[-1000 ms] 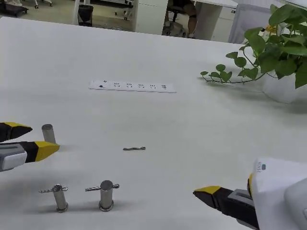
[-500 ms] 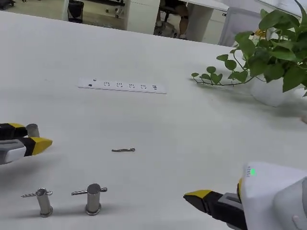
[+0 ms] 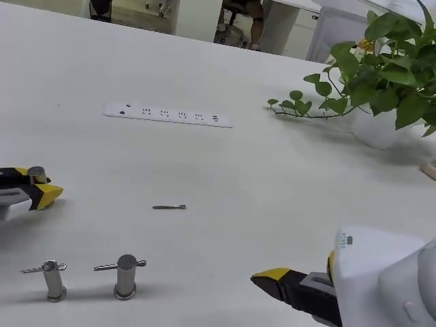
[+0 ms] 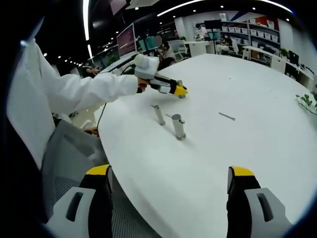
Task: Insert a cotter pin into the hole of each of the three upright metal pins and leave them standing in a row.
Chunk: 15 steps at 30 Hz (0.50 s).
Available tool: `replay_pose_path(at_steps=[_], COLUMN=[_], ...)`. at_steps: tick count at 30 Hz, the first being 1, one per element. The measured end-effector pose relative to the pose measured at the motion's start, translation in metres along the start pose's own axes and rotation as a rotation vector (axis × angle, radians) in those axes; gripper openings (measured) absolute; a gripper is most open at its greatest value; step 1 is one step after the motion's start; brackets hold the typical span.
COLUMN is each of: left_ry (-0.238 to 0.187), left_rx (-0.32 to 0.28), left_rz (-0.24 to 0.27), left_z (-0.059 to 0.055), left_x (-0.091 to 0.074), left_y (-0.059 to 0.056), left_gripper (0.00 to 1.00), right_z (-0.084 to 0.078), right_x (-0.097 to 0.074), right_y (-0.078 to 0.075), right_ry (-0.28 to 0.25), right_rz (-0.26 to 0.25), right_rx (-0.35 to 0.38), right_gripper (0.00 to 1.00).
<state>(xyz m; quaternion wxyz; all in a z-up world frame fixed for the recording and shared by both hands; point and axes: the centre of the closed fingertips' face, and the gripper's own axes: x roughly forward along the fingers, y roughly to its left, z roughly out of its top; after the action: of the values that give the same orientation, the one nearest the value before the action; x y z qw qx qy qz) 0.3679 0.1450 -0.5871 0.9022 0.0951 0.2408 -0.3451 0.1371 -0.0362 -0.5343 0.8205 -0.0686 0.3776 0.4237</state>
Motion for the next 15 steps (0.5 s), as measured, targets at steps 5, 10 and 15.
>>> replay_pose_path(at_steps=[5,10,15], left_ry=[-0.011,-0.008,-0.029], left_rx=[-0.025,-0.022,-0.074], left_rz=[-0.022,-0.014,-0.045], left_z=[-0.0001,-0.0003,0.005], left_x=[-0.0004,-0.0002,-0.0046], left_y=[0.0017,0.0024,-0.0002], left_gripper=[0.11,0.1,0.1], right_z=[0.0007,0.0016,0.0045], right_x=[-0.0005,-0.0015,-0.0023], right_y=[0.0007,0.0006,0.001], right_ry=[0.002,0.002,-0.004], right_rz=[-0.002,-0.007,-0.01], right_rx=[-0.004,-0.008,-0.014], right_gripper=[0.95,0.94,0.94])
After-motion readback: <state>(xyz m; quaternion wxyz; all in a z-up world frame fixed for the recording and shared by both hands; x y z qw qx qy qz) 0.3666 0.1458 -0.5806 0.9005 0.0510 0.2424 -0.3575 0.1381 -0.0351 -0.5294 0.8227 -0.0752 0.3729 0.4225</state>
